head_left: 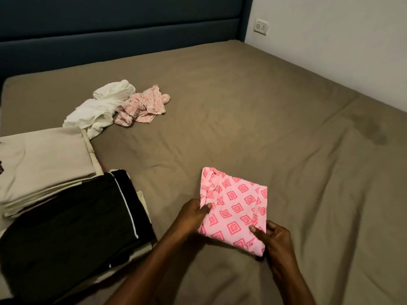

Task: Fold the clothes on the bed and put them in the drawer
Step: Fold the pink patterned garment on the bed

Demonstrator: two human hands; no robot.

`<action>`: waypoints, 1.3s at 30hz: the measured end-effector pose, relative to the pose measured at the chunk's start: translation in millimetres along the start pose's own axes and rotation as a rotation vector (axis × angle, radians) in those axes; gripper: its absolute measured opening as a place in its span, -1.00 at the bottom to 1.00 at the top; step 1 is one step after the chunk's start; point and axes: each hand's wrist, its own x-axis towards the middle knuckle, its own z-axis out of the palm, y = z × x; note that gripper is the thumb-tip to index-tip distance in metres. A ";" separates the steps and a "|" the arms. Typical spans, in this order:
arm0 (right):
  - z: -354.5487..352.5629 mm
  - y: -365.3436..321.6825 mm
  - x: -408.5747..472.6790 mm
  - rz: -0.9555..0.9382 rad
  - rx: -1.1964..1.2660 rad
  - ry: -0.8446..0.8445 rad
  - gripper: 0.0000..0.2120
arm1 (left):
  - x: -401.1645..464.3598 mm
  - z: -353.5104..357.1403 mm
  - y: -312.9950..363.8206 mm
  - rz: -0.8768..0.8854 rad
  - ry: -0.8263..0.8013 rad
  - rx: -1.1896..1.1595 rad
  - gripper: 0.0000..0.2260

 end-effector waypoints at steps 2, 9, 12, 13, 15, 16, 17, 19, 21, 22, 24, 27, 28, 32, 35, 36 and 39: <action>3.6 12.1 -22.5 0.000 -0.031 0.009 -0.71 | -24.9 -2.1 -13.3 0.012 0.028 0.058 -0.72; 9.3 48.9 -72.5 -0.080 0.005 0.198 -0.80 | -105.5 -3.9 -38.1 0.086 0.406 0.017 -0.45; 12.7 52.7 -78.3 -0.124 -0.108 0.337 -0.79 | -132.1 -2.4 -56.8 0.134 0.547 0.152 -0.59; 12.3 54.8 -78.7 -0.147 -0.208 0.383 -0.75 | -136.2 -2.7 -61.1 0.107 0.506 0.092 -0.62; 11.4 60.1 -84.6 -0.200 -0.338 0.424 -0.72 | -138.8 -6.1 -70.1 0.040 0.377 -0.030 -0.64; 11.4 61.4 -87.6 -0.222 -0.348 0.430 -0.76 | -138.5 -7.1 -72.8 0.038 0.342 -0.047 -0.67; 12.5 62.2 -91.3 -0.235 -0.334 0.430 -0.81 | -139.2 -8.4 -73.6 0.042 0.336 -0.056 -0.71; 12.1 63.5 -99.0 -0.242 -0.289 0.419 -0.91 | -139.3 -9.7 -72.0 0.054 0.368 -0.092 -0.71; 12.8 64.2 -109.4 -0.266 -0.256 0.378 -0.90 | -137.6 -9.5 -72.1 0.076 0.404 -0.107 -0.66; 12.5 66.4 -114.2 -0.279 -0.241 0.354 -0.88 | -137.5 -8.5 -72.1 0.093 0.408 -0.091 -0.69; 9.8 72.6 -117.1 -0.301 -0.243 0.320 -0.85 | -135.2 -5.2 -74.4 0.121 0.398 -0.059 -0.79; 4.1 78.8 -114.3 -0.344 -0.286 0.286 -0.86 | -135.6 -3.0 -73.2 0.120 0.376 -0.031 -0.86; 3.3 79.3 -112.7 -0.348 -0.288 0.279 -0.86 | -135.5 -2.9 -72.7 0.116 0.372 -0.018 -0.86; 3.6 80.4 -110.2 -0.312 -0.208 0.253 -0.77 | -135.2 -2.0 -72.4 0.095 0.406 0.025 -0.84; 5.9 82.6 -107.4 -0.295 -0.163 0.252 -0.75 | -134.2 -1.6 -71.5 0.065 0.404 0.019 -0.85; 5.5 83.2 -106.2 -0.288 -0.146 0.252 -0.75 | -133.4 -1.3 -71.2 0.060 0.400 0.022 -0.85; 2.7 83.4 -104.6 -0.305 -0.152 0.249 -0.79 | -133.6 -1.0 -70.7 0.071 0.391 0.033 -0.89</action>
